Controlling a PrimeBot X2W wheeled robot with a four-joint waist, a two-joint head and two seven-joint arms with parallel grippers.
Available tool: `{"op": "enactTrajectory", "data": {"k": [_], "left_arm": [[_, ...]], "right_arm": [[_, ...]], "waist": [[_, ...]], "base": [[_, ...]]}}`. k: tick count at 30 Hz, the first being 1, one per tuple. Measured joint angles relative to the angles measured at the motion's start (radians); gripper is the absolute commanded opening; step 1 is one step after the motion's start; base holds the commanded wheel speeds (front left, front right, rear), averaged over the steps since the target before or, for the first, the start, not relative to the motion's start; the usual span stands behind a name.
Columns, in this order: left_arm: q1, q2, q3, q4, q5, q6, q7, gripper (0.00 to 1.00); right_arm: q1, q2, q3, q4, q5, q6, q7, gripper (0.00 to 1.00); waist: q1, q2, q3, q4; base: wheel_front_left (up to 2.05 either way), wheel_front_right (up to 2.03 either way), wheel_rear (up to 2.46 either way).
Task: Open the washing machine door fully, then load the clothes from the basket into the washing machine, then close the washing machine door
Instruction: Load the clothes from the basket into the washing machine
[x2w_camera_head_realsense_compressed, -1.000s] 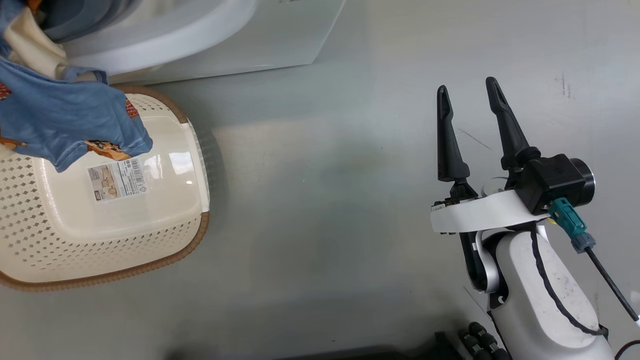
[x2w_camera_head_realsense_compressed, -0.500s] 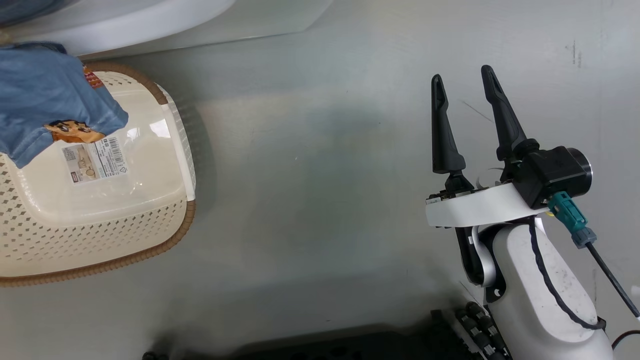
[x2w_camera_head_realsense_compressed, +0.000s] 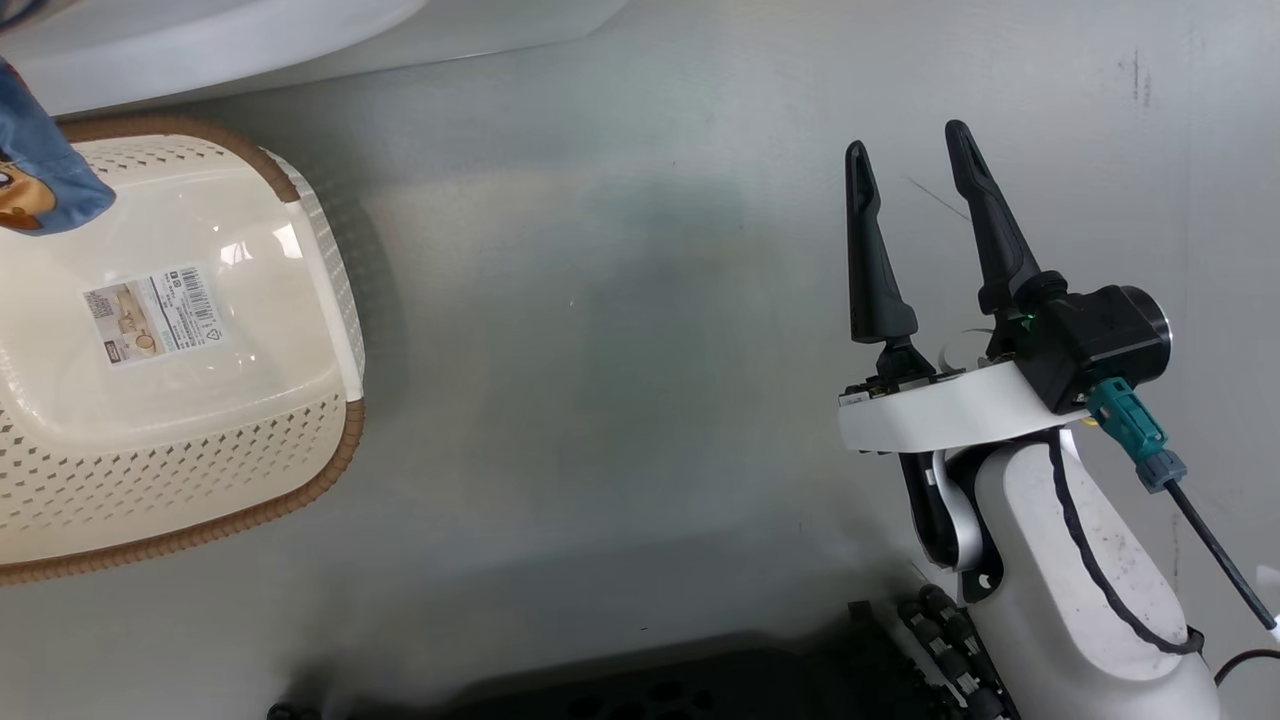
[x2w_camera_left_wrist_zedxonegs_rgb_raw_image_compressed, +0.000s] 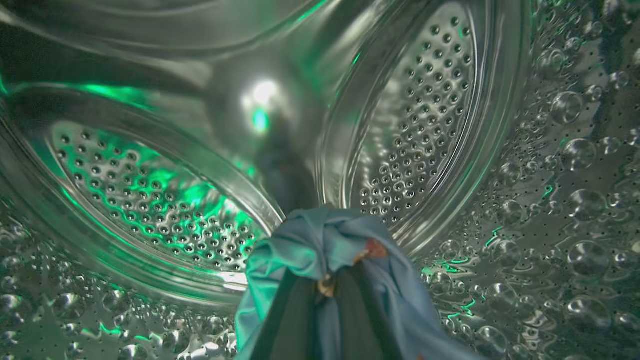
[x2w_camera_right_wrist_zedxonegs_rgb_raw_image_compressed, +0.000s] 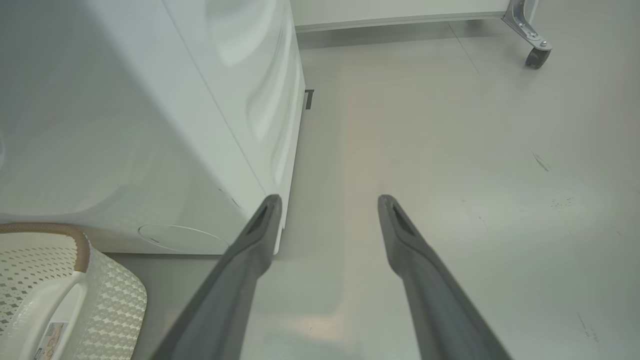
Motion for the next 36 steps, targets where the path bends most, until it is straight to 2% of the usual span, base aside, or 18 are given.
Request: {"op": "enactTrajectory", "data": {"k": [4,6,7,8,9,26,36], "left_arm": [[-0.014,-0.001,-0.025,-0.007,0.042,0.0,-0.08,0.0],[-0.016,-0.004,-0.028,0.006,0.042,0.0,-0.086,0.0],[-0.016,-0.005,-0.032,0.021,0.042,0.0,-0.082,0.24],[-0.015,-0.01,-0.034,0.038,0.039,0.0,-0.081,0.83],[-0.014,-0.018,-0.034,0.054,0.034,0.0,-0.082,1.0],[0.01,-0.096,-0.043,0.191,-0.011,0.0,-0.093,1.0],[0.053,-0.137,-0.057,0.207,-0.036,0.0,-0.096,1.0]], "right_arm": [[-0.006,0.0,0.002,0.0,0.005,0.0,0.0,1.0],[-0.009,0.0,0.002,0.0,0.006,0.0,0.0,1.0],[-0.01,0.0,0.002,0.0,0.007,0.0,0.0,1.0],[-0.01,0.0,0.002,0.0,0.009,0.0,0.0,1.0],[-0.01,0.0,0.001,0.001,0.009,0.0,0.0,1.0],[-0.019,0.0,-0.029,0.035,0.002,-0.007,0.0,1.0],[-0.019,0.0,-0.044,0.054,-0.004,-0.007,0.0,1.0]], "waist": [[0.0,0.0,0.006,-0.006],[0.0,0.0,0.008,-0.008],[0.0,0.0,0.009,-0.008],[0.0,0.0,0.009,-0.008],[0.0,0.0,0.009,-0.008],[0.0,0.0,-0.043,0.029],[0.0,0.0,-0.104,0.055]], "base": [[0.0,0.0,0.0],[0.0,0.0,0.0],[0.0,0.0,0.0],[0.0,0.0,0.0],[0.0,0.0,0.0],[0.0,0.0,0.0],[0.0,0.0,0.0]]}}
